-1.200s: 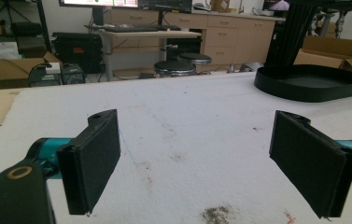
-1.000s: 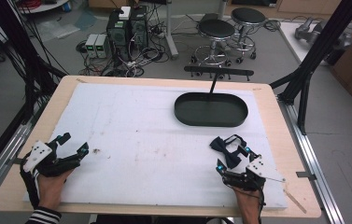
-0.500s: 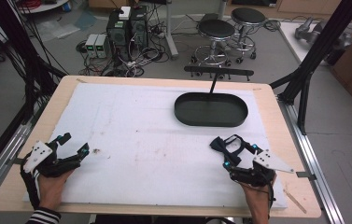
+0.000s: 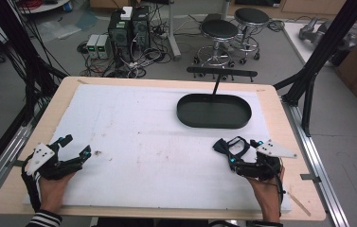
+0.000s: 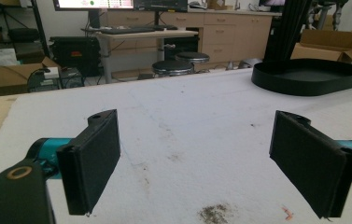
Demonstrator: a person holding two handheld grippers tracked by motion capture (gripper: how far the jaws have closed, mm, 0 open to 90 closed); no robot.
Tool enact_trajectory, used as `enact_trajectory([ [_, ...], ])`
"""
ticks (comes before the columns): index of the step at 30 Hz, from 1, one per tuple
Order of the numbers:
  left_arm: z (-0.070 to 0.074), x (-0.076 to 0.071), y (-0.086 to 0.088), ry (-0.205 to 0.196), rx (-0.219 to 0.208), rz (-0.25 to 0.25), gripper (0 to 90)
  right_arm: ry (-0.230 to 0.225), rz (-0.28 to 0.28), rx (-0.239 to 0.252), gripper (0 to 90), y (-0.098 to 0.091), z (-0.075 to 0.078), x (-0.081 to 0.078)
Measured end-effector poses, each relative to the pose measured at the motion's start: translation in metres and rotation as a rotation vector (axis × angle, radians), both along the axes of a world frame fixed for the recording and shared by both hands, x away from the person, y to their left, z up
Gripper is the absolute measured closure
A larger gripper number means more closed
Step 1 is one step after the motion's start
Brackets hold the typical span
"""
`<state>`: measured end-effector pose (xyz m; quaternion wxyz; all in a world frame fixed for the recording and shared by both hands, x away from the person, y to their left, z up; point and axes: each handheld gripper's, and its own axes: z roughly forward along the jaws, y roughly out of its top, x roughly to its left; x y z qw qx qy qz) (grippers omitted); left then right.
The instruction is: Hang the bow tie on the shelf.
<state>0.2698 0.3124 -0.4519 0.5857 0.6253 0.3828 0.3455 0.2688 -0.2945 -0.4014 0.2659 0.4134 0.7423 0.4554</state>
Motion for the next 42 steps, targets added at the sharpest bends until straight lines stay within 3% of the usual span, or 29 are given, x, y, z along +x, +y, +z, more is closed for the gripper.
enact_trajectory([
  [2,0.0,0.0,0.0,-0.001,0.001,0.0,16.7,0.05,0.03,-0.028,17.8,-0.001,0.001,0.003],
  [3,0.0,0.0,-0.001,-0.001,0.001,0.0,16.7,0.05,0.03,-0.028,17.8,-0.001,0.001,0.003],
  [4,0.0,0.0,-0.001,-0.003,0.012,0.0,16.7,0.09,0.05,-0.065,17.9,0.0,0.001,0.008],
  [8,0.0,0.0,-0.002,-0.003,0.019,-0.002,16.7,0.127,0.064,-0.131,18.1,0.004,0.004,0.016],
  [15,0.0,0.0,-0.002,-0.004,0.02,-0.003,16.7,0.194,0.061,-0.15,25.3,0.003,0.001,0.021],
  [25,0.0,0.0,-0.002,-0.004,0.021,-0.002,16.8,0.268,0.101,-0.218,38.5,0.011,-0.006,0.033],
  [42,0.0,0.0,-0.002,-0.004,0.02,-0.003,16.8,0.359,0.125,-0.353,49.8,0.028,-0.008,0.052],
])
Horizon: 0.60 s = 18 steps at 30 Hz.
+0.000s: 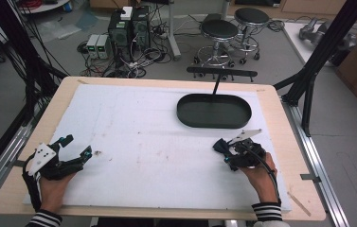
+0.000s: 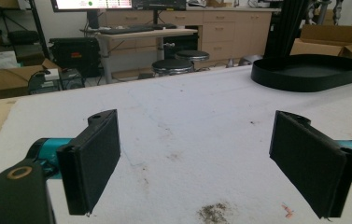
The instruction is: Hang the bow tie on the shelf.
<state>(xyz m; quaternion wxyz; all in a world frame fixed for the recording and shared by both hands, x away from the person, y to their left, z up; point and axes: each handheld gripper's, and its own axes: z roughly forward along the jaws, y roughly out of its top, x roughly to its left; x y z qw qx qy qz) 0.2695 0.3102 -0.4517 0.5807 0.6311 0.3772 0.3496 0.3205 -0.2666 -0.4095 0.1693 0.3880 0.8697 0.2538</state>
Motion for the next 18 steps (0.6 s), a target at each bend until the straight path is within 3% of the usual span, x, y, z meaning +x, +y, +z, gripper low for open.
enact_trajectory([
  [5,0.0,0.0,0.0,0.0,0.001,-0.001,16.8,0.017,0.006,-0.034,54.4,0.005,0.001,0.004],
  [6,0.0,0.0,0.0,0.0,0.001,-0.001,16.7,0.022,0.003,-0.061,56.2,0.008,0.002,0.006],
  [14,0.0,0.0,0.0,0.002,0.002,-0.002,16.8,0.083,-0.011,-0.083,56.7,0.01,-0.003,0.011],
  [17,0.0,0.0,0.0,0.002,0.002,-0.001,16.9,0.102,-0.014,-0.099,62.3,0.011,-0.006,0.014],
  [18,0.0,0.0,0.0,0.002,0.002,-0.001,16.9,0.101,-0.004,-0.114,68.3,0.014,-0.006,0.014],
])
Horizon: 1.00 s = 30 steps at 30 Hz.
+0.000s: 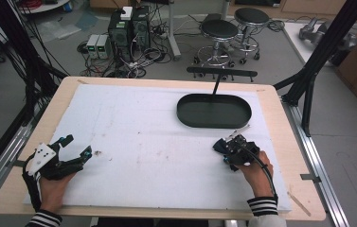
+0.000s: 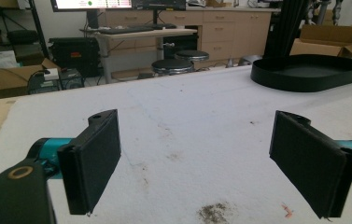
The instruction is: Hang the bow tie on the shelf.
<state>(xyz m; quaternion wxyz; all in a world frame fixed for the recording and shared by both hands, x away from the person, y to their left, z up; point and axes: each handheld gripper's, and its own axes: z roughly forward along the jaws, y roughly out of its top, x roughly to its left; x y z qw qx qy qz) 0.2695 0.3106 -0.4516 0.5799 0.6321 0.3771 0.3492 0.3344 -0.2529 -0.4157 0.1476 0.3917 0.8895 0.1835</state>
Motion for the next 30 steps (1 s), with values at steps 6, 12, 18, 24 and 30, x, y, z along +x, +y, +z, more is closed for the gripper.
enact_trajectory([
  [6,0.0,0.0,0.0,0.0,0.0,0.0,16.9,0.018,-0.025,0.004,73.8,-0.002,0.0,0.0],
  [12,0.0,0.0,0.0,-0.002,-0.002,0.0,16.9,-0.014,-0.02,0.0,74.2,-0.001,0.002,-0.001],
  [18,0.0,0.0,0.0,-0.001,0.0,0.0,16.9,-0.068,-0.032,0.063,74.3,-0.004,0.01,-0.004],
  [24,0.0,0.0,0.0,-0.002,-0.002,0.0,16.9,-0.135,-0.06,0.127,74.2,-0.006,0.016,-0.007],
  [30,0.0,0.0,0.0,0.0,-0.003,0.003,16.7,-0.209,-0.089,0.169,74.2,-0.007,0.022,-0.009],
])
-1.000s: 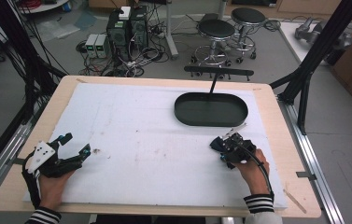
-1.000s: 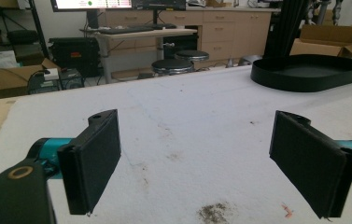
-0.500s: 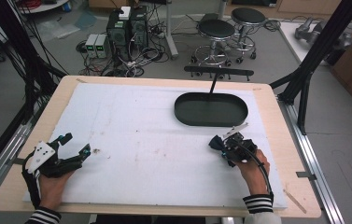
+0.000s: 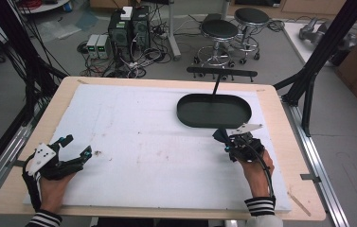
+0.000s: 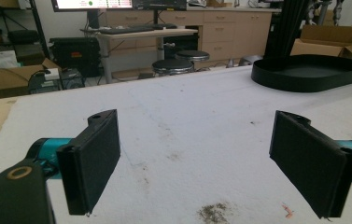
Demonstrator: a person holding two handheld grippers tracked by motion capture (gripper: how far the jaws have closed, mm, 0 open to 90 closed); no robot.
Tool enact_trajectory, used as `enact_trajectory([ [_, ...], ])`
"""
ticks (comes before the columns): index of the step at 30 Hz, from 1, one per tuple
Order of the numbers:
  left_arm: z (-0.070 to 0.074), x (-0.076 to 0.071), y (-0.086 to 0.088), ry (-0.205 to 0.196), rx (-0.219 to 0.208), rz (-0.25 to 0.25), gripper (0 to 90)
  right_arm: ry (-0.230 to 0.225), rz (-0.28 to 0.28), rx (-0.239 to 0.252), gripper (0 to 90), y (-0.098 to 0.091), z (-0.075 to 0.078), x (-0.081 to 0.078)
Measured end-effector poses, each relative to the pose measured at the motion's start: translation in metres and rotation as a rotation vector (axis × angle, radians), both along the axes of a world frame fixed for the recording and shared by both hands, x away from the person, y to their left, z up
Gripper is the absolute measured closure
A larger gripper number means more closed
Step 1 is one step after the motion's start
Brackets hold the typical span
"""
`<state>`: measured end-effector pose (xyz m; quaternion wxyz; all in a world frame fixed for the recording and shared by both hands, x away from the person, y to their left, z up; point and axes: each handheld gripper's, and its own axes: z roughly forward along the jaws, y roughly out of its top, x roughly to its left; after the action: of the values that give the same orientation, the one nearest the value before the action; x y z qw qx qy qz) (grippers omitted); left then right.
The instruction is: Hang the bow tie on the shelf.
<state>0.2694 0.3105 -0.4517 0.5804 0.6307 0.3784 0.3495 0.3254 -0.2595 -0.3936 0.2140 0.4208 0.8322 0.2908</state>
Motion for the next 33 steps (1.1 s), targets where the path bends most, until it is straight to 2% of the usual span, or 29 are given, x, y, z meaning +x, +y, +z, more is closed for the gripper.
enact_trajectory([
  [2,0.0,0.0,0.0,0.0,0.0,0.0,16.7,-0.014,-0.004,0.019,74.2,-0.001,0.001,0.0],
  [3,0.0,0.0,0.0,0.0,0.0,-0.001,16.7,-0.026,-0.005,0.045,74.2,-0.002,0.003,-0.001],
  [4,0.0,0.0,0.0,0.0,0.0,0.0,16.7,-0.053,-0.015,0.096,74.2,-0.005,0.005,-0.001],
  [7,0.0,0.0,0.0,-0.001,0.001,-0.001,16.7,-0.091,-0.025,0.156,74.2,-0.008,0.009,-0.003],
  [11,0.0,0.0,0.0,-0.002,0.001,-0.002,16.7,-0.107,-0.032,0.181,74.2,-0.009,0.011,-0.004],
  [18,0.0,0.0,0.0,-0.002,0.001,-0.001,16.7,-0.189,-0.034,0.223,74.2,-0.01,0.017,-0.007],
  [23,0.0,0.0,0.0,-0.003,0.0,-0.001,16.7,-0.214,-0.036,0.241,74.3,-0.01,0.019,-0.008],
  [24,0.0,0.0,0.0,-0.002,0.001,-0.001,16.7,-0.235,-0.036,0.265,74.2,-0.011,0.02,-0.007],
  [27,0.0,0.0,0.0,-0.001,0.002,-0.002,16.7,-0.246,-0.038,0.297,74.2,-0.012,0.024,-0.006],
  [30,0.0,0.0,0.0,-0.002,0.0,-0.001,16.7,-0.248,-0.039,0.308,74.2,-0.011,0.028,-0.005],
  [33,0.0,0.0,0.0,-0.002,0.002,-0.001,16.7,-0.267,-0.044,0.328,74.2,-0.008,0.038,-0.001],
])
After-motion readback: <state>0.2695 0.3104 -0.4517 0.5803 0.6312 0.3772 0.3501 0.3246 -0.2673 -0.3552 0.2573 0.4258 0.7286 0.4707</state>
